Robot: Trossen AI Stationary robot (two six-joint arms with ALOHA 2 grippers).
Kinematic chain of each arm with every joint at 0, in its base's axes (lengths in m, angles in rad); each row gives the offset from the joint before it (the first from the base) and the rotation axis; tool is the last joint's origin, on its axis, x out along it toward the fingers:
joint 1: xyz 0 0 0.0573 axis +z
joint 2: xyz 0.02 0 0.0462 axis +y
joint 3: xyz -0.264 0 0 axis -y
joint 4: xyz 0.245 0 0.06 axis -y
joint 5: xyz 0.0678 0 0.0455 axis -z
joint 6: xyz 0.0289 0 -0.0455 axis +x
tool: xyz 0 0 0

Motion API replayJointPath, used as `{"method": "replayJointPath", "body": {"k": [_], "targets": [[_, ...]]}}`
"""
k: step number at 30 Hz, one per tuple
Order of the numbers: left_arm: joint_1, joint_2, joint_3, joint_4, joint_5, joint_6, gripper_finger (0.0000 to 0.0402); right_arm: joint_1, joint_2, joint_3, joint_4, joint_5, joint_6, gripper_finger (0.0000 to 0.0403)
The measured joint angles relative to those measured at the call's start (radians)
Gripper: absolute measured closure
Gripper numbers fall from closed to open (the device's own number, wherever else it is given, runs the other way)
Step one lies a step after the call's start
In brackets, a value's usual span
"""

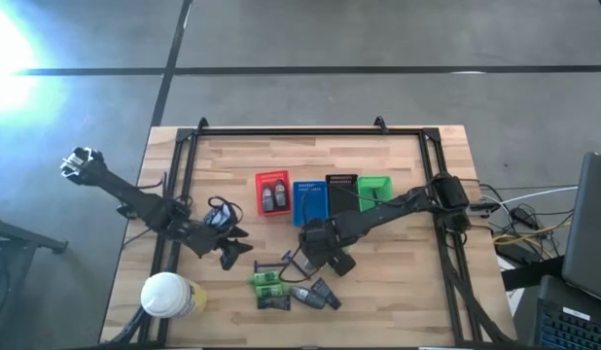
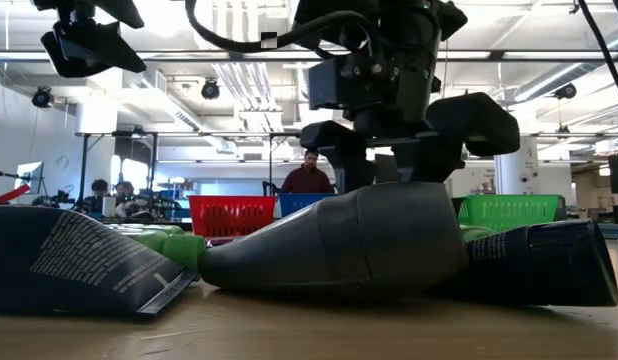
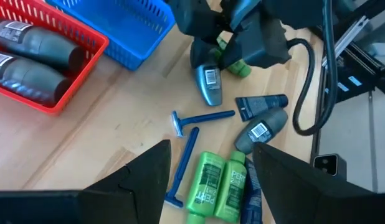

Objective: Pick & Place Travel size toiletries
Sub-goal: Put the gray deodorant into the red bin

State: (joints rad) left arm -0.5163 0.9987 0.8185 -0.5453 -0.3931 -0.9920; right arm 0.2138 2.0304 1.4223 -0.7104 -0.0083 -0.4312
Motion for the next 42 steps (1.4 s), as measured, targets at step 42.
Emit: {"method": "replayJointPath", "body": {"k": [42], "targets": [[-0.022,0.368,0.191,0.25,-0.323,1.025,0.0126,-0.131,-0.254,0.004,0.033,-0.495,0.627,0.0209]]}}
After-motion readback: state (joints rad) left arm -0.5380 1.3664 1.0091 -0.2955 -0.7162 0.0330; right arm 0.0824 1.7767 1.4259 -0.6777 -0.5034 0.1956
